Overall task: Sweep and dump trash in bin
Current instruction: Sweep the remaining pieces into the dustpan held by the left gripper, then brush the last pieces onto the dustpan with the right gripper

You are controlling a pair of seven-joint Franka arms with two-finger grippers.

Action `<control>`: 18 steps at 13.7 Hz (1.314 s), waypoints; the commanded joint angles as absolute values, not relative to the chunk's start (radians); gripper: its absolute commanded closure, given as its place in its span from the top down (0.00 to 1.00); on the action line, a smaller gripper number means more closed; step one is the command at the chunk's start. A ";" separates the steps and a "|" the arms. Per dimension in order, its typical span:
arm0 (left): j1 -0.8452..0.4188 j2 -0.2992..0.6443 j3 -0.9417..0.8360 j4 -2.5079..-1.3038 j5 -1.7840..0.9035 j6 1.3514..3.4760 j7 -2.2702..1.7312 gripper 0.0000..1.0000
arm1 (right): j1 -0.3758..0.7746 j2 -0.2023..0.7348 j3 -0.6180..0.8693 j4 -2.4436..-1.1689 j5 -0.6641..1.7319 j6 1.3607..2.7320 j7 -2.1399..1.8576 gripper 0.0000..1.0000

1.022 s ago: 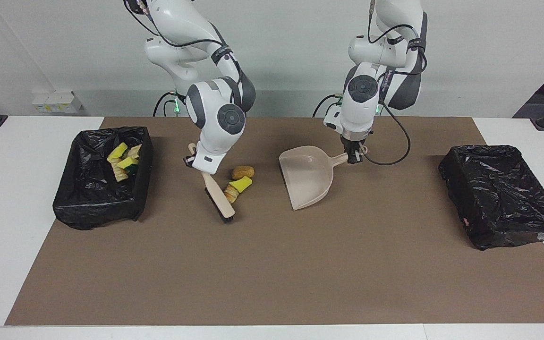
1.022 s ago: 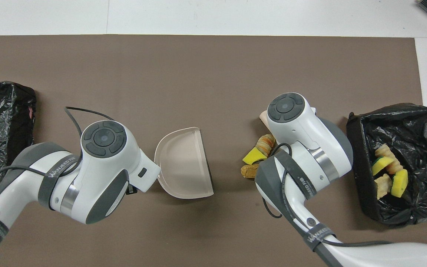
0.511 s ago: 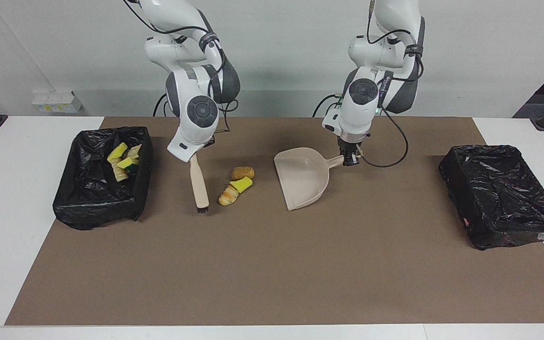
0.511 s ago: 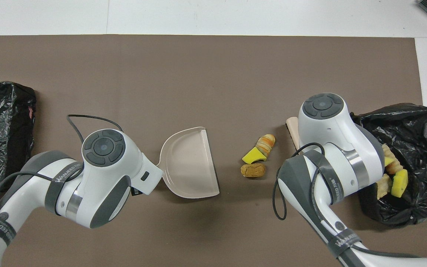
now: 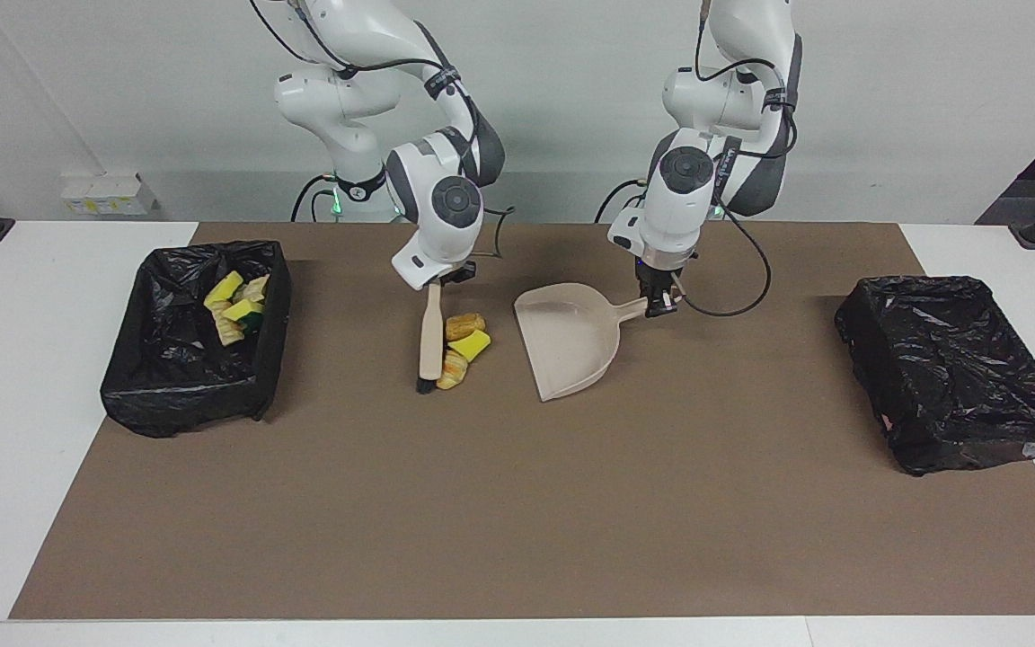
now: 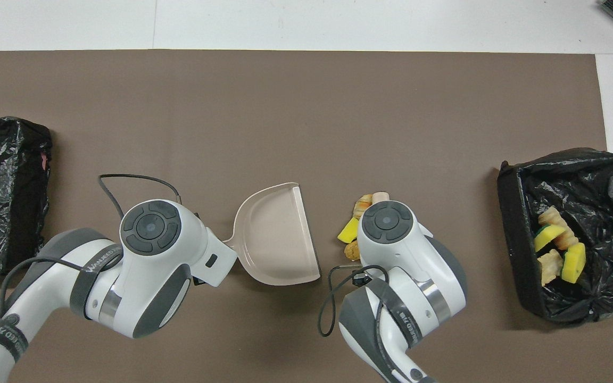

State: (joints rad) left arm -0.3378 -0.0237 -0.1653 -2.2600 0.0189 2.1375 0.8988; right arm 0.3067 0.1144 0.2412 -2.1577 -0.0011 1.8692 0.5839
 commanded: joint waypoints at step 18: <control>-0.354 -0.063 -0.152 -2.301 -0.011 2.157 0.851 0.00 | 0.358 0.140 0.229 -2.002 -0.018 1.833 0.657 0.00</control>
State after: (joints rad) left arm -0.3382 -0.0264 -0.1644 -2.2661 0.0012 2.1384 0.8762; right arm 0.3969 0.1743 0.2213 -1.9505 0.0010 1.8251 0.7079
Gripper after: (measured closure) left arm 0.670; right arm 0.727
